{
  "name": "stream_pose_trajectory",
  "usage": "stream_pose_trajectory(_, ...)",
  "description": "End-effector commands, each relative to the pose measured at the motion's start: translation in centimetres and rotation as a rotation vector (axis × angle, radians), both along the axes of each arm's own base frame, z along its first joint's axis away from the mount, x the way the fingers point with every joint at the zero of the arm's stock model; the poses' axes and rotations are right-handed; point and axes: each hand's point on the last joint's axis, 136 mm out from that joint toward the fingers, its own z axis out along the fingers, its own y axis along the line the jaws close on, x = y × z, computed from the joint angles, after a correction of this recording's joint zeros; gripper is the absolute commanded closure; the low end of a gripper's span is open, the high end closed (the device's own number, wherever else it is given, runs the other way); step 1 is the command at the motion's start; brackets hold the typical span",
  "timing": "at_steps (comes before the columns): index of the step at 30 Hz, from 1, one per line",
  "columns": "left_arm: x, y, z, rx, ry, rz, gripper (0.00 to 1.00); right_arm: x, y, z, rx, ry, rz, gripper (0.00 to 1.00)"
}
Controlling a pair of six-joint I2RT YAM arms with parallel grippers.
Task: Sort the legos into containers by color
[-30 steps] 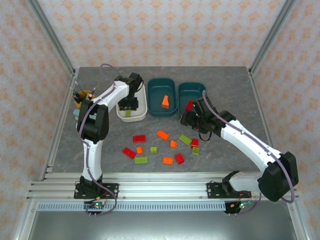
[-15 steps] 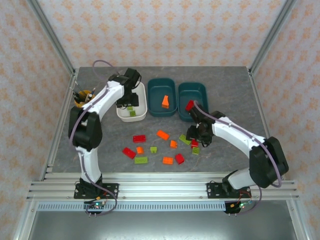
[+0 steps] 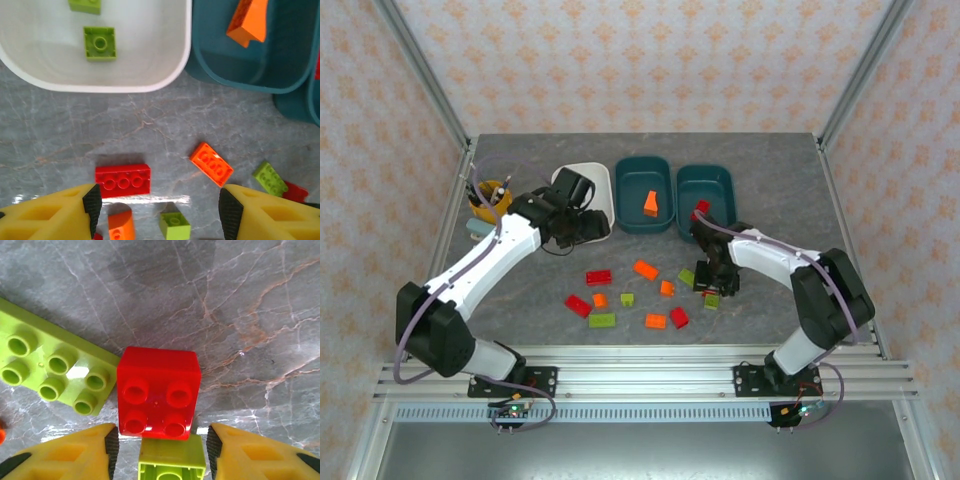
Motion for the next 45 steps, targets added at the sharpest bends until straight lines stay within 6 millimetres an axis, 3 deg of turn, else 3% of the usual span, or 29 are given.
stream_pose_trajectory(1, -0.2, -1.5, 2.7, -0.098, -0.084, 0.002, 0.34, 0.5, -0.9, -0.5, -0.047, -0.009, 0.004, 0.51)
stream_pose_trajectory(8, -1.0, -2.2, 2.4, -0.116, -0.075, -0.006, 0.34, 0.8, -2.7, -0.9, -0.097, -0.013, -0.051, 0.58)
stream_pose_trajectory(17, -1.4, -3.4, 2.2, -0.133, -0.077, -0.034, 0.33, 1.9, -2.5, -1.7, -0.095, -0.013, -0.051, 0.61)
stream_pose_trajectory(20, -1.7, -4.0, 2.4, -0.158, -0.091, -0.047, 0.33, 2.3, -2.6, -1.9, -0.106, -0.018, -0.046, 0.67)
stream_pose_trajectory(24, -1.8, -4.5, 2.9, -0.19, -0.108, -0.049, 0.33, 3.1, -3.1, 0.4, -0.12, -0.099, -0.049, 0.77)
stream_pose_trajectory(30, -0.8, -4.5, 5.3, -0.203, -0.179, -0.023, 0.33, 6.8, -3.0, 8.3, -0.1, -0.331, -0.051, 0.78)
stream_pose_trajectory(33, 0.2, -4.7, 6.5, -0.205, -0.217, -0.012, 0.32, 9.5, -1.6, 9.7, -0.085, -0.36, -0.036, 0.78)
stream_pose_trajectory(39, 2.2, -5.9, 7.6, -0.227, -0.244, -0.003, 0.32, 15.5, -0.5, 8.8, -0.103, -0.331, -0.118, 0.79)
stream_pose_trajectory(45, 3.4, -6.6, 8.7, -0.253, -0.276, 0.002, 0.31, 17.7, -2.2, 4.8, -0.142, -0.219, -0.283, 0.79)
